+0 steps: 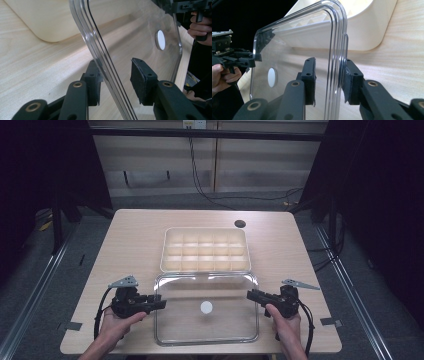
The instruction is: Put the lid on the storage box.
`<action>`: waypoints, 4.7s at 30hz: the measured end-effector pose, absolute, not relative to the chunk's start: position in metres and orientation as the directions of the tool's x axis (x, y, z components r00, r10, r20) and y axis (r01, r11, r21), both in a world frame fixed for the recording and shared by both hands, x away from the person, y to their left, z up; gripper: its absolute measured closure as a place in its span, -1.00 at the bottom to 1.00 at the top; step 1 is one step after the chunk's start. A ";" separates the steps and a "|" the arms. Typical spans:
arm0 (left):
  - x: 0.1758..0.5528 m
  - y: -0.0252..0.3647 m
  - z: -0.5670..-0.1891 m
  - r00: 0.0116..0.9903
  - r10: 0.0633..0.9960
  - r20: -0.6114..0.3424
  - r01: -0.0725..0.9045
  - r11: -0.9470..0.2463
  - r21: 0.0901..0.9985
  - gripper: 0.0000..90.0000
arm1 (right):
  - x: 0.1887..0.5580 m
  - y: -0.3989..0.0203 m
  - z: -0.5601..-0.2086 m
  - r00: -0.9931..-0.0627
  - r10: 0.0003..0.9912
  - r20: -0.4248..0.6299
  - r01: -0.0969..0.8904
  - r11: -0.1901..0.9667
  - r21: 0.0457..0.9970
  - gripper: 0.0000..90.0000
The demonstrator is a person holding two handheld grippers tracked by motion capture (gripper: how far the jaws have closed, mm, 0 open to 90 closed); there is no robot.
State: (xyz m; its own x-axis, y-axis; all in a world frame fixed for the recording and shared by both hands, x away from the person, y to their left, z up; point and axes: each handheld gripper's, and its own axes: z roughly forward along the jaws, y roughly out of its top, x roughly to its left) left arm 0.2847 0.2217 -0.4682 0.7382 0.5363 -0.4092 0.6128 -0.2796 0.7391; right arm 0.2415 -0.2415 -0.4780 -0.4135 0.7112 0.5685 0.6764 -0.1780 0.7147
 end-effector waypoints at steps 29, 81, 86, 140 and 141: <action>0.283 0.227 -0.443 0.762 0.550 -0.343 0.539 -0.243 0.807 0.53 | 0.241 -0.232 -0.449 -0.420 0.752 0.508 0.614 -0.176 0.770 0.48; 0.330 0.226 -0.395 0.727 0.608 -0.320 0.505 -0.157 0.848 0.54 | 0.294 -0.229 -0.408 -0.439 0.746 0.502 0.552 -0.217 0.805 0.48; 0.337 0.227 -0.391 0.725 0.611 -0.318 0.501 -0.152 0.852 0.54 | 0.301 -0.228 -0.404 -0.441 0.746 0.498 0.546 -0.217 0.809 0.48; 0.404 0.210 -0.375 0.674 0.663 -0.326 0.525 -0.120 0.842 0.51 | 0.366 -0.236 -0.392 -0.387 0.767 0.511 0.560 -0.244 0.791 0.47; 0.406 0.210 -0.376 0.670 0.666 -0.326 0.528 -0.120 0.841 0.50 | 0.367 -0.234 -0.391 -0.382 0.772 0.508 0.562 -0.243 0.791 0.47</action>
State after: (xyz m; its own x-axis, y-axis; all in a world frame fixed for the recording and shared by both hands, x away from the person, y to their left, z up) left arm 0.4062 0.2097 -0.3759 0.6704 0.6665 -0.3261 0.5278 -0.1195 0.8409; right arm 0.3674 -0.2345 -0.3914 -0.3825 0.7716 0.5083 0.5618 -0.2425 0.7909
